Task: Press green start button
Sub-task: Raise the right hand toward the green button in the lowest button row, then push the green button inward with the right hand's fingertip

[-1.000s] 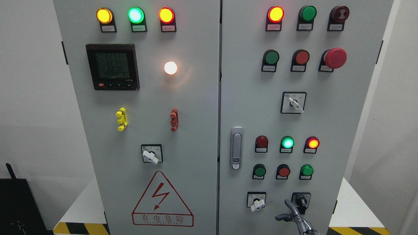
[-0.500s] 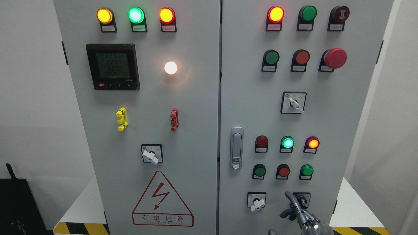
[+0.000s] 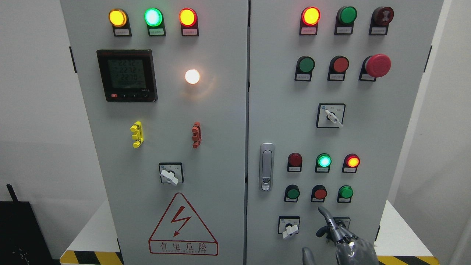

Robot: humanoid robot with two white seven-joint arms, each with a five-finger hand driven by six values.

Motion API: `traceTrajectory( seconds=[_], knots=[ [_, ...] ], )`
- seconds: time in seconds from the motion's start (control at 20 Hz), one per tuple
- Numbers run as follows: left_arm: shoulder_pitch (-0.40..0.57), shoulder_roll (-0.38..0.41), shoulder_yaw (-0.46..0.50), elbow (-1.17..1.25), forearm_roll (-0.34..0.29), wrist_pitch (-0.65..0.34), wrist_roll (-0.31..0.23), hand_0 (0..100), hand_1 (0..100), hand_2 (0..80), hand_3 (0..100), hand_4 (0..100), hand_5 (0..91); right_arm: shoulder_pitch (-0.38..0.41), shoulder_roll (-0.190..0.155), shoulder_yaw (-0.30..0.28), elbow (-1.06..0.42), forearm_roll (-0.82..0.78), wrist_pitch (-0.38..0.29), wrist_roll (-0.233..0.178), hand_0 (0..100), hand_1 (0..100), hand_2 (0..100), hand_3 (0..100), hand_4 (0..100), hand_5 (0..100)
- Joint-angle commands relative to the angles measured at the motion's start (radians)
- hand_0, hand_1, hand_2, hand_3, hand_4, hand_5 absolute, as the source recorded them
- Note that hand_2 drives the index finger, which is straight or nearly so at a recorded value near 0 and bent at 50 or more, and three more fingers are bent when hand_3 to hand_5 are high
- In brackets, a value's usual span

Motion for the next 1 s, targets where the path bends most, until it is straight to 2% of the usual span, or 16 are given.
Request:
traceTrajectory(
  seconds=[0.0, 0.95],
  knots=[
    [0.000, 0.000, 0.000, 0.000, 0.000, 0.000, 0.000, 12, 56, 0.0, 0, 0, 0.0, -0.021, 0.001, 0.035, 0.022, 0.020, 0.011, 0.005, 57, 35, 0, 57, 64, 71],
    [0.000, 0.000, 0.000, 0.000, 0.000, 0.000, 0.000, 12, 56, 0.0, 0, 0, 0.0, -0.110, 0.002, 0.053, 0.163, 0.022, 0.025, 0.003, 59, 35, 0, 57, 64, 71]
  ],
)
